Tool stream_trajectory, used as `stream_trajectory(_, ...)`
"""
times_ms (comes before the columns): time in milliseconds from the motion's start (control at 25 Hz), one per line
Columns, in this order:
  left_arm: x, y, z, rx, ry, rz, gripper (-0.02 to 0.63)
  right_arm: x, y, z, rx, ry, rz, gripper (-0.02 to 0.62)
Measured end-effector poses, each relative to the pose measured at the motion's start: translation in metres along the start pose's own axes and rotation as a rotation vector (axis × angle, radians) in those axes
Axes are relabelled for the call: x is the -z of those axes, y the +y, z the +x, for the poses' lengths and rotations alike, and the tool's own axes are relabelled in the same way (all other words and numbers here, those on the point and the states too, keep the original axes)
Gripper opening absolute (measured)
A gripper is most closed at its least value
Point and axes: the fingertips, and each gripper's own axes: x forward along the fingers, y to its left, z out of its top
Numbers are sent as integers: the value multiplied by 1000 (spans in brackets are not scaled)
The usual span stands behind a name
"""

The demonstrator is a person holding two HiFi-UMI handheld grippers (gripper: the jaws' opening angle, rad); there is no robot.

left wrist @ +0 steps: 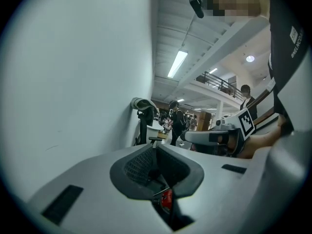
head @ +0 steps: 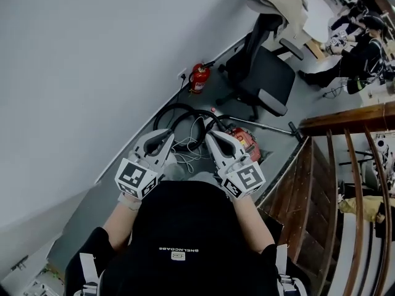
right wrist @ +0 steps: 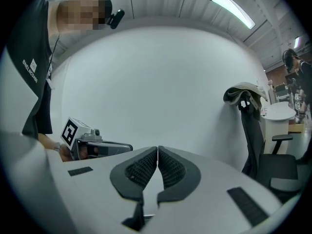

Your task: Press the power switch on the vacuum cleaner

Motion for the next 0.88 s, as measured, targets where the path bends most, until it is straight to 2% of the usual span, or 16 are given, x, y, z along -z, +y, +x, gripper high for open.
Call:
stream_trajectory(280,-8,15,34,47,26,15,17,-4,-30,12,38,10,16,27)
stream_trajectory(640,-14,-10,84,80,50,-7,17,-13,-76,-1,42,49,13,26)
stream_trajectory(880,-6,-28,109,89,111,2,17,8,-114,-19,70,86,29,28)
